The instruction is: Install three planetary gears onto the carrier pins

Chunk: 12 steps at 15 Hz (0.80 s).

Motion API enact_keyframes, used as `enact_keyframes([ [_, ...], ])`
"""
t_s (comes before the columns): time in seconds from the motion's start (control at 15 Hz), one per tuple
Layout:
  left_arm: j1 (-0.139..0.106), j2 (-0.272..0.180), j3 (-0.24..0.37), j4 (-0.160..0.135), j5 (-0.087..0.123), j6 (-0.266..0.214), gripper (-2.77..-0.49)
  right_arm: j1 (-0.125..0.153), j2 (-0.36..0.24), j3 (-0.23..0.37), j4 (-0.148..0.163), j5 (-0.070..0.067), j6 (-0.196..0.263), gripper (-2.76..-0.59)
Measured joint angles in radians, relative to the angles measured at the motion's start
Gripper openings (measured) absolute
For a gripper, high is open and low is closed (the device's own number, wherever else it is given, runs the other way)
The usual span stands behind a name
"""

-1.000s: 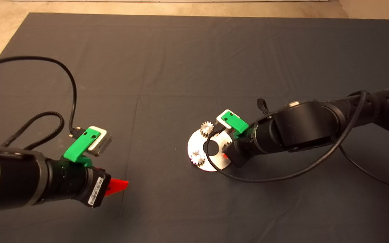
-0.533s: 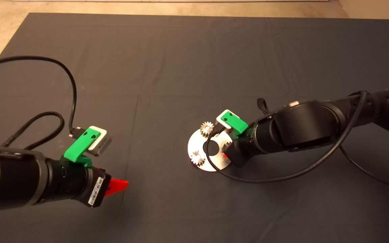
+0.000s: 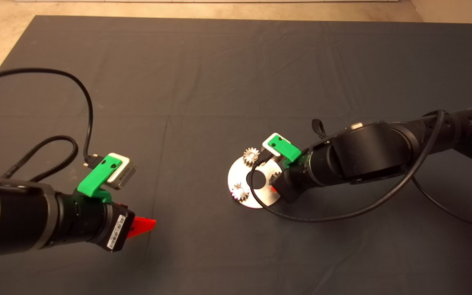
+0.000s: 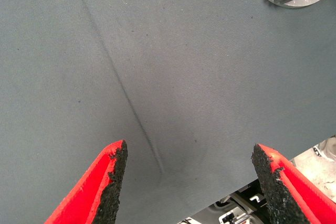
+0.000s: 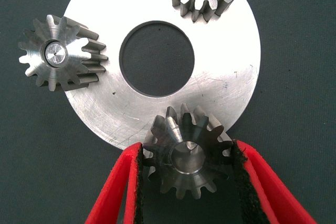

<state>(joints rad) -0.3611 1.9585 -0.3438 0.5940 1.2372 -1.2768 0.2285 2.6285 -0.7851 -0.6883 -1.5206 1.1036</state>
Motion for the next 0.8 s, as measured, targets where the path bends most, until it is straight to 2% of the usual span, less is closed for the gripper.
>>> enact_keyframes([
  [0.8,0.0,0.0,0.0,0.0,0.0,0.0,-1.62,0.002,-0.005,-0.003,-0.004,0.002,0.0,-2.42],
])
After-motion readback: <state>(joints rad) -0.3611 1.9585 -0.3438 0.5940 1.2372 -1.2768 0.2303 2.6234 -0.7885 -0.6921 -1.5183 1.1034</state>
